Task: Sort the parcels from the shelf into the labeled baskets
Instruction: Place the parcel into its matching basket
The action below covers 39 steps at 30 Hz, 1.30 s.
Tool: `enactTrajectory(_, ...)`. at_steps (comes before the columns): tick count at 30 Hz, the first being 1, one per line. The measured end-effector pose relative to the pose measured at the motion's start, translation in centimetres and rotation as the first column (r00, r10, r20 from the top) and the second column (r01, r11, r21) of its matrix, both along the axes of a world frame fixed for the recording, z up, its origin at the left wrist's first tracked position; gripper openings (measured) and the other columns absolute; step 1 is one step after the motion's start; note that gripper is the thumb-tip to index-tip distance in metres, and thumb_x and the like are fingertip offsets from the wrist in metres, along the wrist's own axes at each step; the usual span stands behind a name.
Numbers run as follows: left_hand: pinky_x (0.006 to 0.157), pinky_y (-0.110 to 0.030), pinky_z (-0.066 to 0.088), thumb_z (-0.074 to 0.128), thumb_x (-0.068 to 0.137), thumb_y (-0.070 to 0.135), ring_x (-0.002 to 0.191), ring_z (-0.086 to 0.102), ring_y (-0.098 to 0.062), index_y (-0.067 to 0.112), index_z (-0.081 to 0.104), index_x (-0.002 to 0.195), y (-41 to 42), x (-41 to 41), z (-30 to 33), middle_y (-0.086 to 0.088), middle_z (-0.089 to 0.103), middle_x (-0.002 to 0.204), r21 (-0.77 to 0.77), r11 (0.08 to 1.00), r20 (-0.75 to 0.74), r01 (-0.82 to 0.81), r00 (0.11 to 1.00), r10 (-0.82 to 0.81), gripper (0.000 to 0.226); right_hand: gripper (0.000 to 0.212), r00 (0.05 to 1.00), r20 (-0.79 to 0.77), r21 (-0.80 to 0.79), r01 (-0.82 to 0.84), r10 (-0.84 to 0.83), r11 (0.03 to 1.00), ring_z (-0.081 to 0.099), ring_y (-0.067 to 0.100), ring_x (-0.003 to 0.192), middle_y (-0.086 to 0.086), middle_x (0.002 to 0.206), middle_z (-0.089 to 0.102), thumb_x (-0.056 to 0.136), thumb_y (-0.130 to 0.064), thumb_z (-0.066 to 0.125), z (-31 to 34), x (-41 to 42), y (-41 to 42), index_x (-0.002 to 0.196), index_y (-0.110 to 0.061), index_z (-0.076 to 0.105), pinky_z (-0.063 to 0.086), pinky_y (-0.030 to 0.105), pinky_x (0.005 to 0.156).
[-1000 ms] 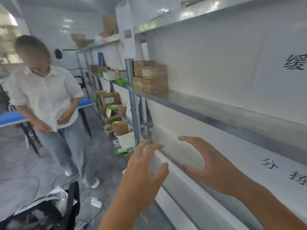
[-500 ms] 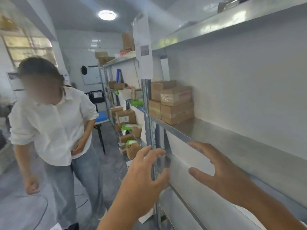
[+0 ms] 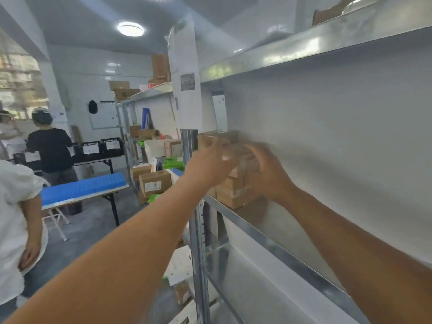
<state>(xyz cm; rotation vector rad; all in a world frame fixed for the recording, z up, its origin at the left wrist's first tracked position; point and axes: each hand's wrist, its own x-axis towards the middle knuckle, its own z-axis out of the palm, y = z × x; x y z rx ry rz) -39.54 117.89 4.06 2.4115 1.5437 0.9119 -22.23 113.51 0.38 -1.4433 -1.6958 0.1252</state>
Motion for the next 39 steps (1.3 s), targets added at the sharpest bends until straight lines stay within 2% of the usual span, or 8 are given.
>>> enactTrajectory(7, 0.095, -0.044, 0.052, 0.057, 0.087, 0.076, 0.112, 0.062, -0.03, 0.025, 0.055, 0.137, 6.6, 2.0, 1.2, -0.003, 0.065, 0.125, -0.131, 0.987, -0.015, 0.088, 0.996, -0.091, 0.072, 0.072, 0.986, 0.138, -0.082, 0.107, -0.095, 0.991, 0.038, 0.038, 0.141, 0.013, 0.15, 0.044, 0.078, -0.021, 0.038, 0.2, 1.0, 7.8, 0.148, -0.027, 0.053, 0.031, 0.044, 0.117)
enactTrajectory(12, 0.082, -0.039, 0.049, 0.061, 0.085, 0.072, 0.106, 0.063, -0.028, 0.026, 0.051, 0.13, 6.1, 2.5, 0.8, -0.002, 0.066, 0.118, -0.073, 0.994, 0.105, 0.079, 0.992, -0.071, 0.065, 0.058, 0.98, -0.17, 0.099, 0.126, -0.108, 0.987, 0.051, 0.035, 0.13, 0.013, 0.141, 0.052, 0.085, -0.031, 0.055, -0.8, 0.0, 7.1, 0.142, -0.024, 0.059, 0.043, 0.048, 0.112)
enactTrajectory(16, 0.07, -0.036, 0.056, 0.061, 0.083, 0.074, 0.091, 0.07, -0.023, 0.036, 0.045, 0.119, 1.8, 0.8, -1.3, 0.004, 0.065, 0.113, -0.13, 0.974, 0.377, 0.184, 0.918, -0.123, 0.055, 0.058, 0.718, -0.694, 0.143, 0.212, -0.054, 0.967, 0.06, 0.013, 0.112, -0.006, 0.125, 0.055, 0.091, -0.03, 0.079, -1.4, -1.1, 3.1, 0.141, -0.031, 0.051, 0.051, 0.015, 0.077)
enactTrajectory(23, 0.077, -0.047, 0.065, 0.053, 0.101, 0.053, 0.079, 0.075, -0.022, 0.038, 0.05, 0.106, -6.2, -0.6, -6.3, 0.006, 0.075, 0.086, -0.228, 0.865, 0.758, 0.447, 0.639, -0.131, 0.016, 0.07, 0.333, -0.941, 0.004, -0.146, 0.053, 0.989, 0.07, 0.03, 0.118, 0.007, 0.128, 0.073, 0.084, -0.054, 0.079, -3.1, -2.6, -4.7, 0.144, -0.032, 0.052, 0.06, 0.057, 0.093)
enactTrajectory(27, 0.086, -0.03, 0.061, 0.044, 0.099, 0.057, 0.099, 0.07, 0.0, 0.06, 0.048, 0.104, -7.9, 0.0, -8.5, 0.028, 0.071, 0.105, -0.2, 0.806, 0.73, 0.557, 0.634, -0.257, 0.007, 0.065, 0.464, -0.885, 0.049, 0.0, 0.043, 0.999, 0.076, 0.02, 0.107, 0.0, 0.119, 0.077, 0.084, -0.047, 0.081, -3.5, -2.9, -8.4, 0.141, -0.037, 0.052, 0.063, 0.045, 0.086)
enactTrajectory(30, 0.089, -0.008, 0.049, 0.056, 0.103, 0.034, 0.117, 0.051, 0.023, 0.066, 0.041, 0.124, -9.2, 0.5, -8.7, 0.051, 0.052, 0.122, 0.01, 0.797, 0.652, 0.604, 0.6, -0.463, 0.042, 0.073, 0.601, -0.784, 0.005, 0.256, -0.155, 0.967, 0.074, -0.003, 0.089, -0.016, 0.108, 0.076, 0.085, -0.031, 0.085, -4.8, -2.6, -10.8, 0.141, -0.051, 0.043, 0.058, 0.015, 0.066)
enactTrajectory(36, 0.1, -0.017, 0.051, 0.044, 0.105, 0.035, 0.129, 0.058, -0.011, 0.064, 0.044, 0.139, -13.1, 4.7, -10.0, 0.014, 0.045, 0.155, 0.208, 0.574, 0.555, 0.792, 0.388, -0.736, 0.045, 0.107, 0.672, -0.545, -0.039, 0.577, -0.501, 0.816, 0.064, 0.006, 0.114, -0.02, 0.131, 0.06, 0.053, -0.072, 0.074, -5.6, -3.3, -17.2, 0.141, -0.08, 0.013, 0.057, 0.037, 0.093)
enactTrajectory(39, 0.097, -0.029, 0.059, 0.038, 0.108, 0.007, 0.117, 0.066, -0.018, 0.049, 0.053, 0.14, -16.1, 7.2, -9.1, -0.002, 0.065, 0.133, 0.238, 0.496, 0.548, 0.835, 0.306, -0.778, 0.055, 0.115, 0.678, -0.451, -0.031, 0.639, -0.581, 0.769, 0.062, -0.001, 0.114, -0.025, 0.131, 0.056, 0.054, -0.066, 0.076, -5.5, -2.8, -21.4, 0.142, -0.081, 0.004, 0.058, 0.037, 0.091)
